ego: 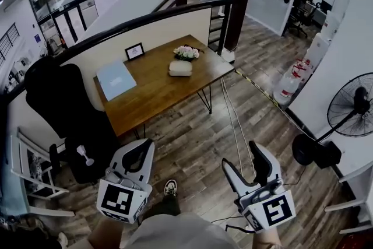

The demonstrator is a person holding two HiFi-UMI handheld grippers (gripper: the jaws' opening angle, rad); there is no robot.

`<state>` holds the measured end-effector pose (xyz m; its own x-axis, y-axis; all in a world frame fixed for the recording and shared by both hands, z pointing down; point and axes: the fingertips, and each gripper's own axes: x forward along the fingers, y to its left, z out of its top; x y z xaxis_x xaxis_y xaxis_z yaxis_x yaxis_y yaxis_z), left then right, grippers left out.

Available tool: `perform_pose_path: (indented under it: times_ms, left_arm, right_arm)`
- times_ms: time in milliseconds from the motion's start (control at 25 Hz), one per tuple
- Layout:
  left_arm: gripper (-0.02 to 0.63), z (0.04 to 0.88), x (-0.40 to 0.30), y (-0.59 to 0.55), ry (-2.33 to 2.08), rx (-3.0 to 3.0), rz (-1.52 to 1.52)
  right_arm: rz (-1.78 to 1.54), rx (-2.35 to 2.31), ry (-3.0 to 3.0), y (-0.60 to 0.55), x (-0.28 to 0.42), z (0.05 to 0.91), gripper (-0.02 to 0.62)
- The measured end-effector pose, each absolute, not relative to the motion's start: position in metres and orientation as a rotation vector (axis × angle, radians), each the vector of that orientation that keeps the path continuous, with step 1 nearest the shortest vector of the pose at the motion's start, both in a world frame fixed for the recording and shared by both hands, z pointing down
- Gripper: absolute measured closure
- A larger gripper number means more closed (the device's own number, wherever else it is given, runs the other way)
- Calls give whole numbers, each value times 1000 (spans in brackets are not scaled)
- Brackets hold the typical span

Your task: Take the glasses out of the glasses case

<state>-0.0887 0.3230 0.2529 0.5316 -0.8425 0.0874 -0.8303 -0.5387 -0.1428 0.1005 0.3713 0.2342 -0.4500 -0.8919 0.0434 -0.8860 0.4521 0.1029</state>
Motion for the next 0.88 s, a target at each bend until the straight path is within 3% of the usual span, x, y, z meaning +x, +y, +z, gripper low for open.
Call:
perform_pose_path:
  times_ms: [880]
  left_arm:
    - [604, 268, -178, 94, 1458, -2721, -202]
  right_arm:
    - [-58, 1592, -2579, 127, 12, 239, 298]
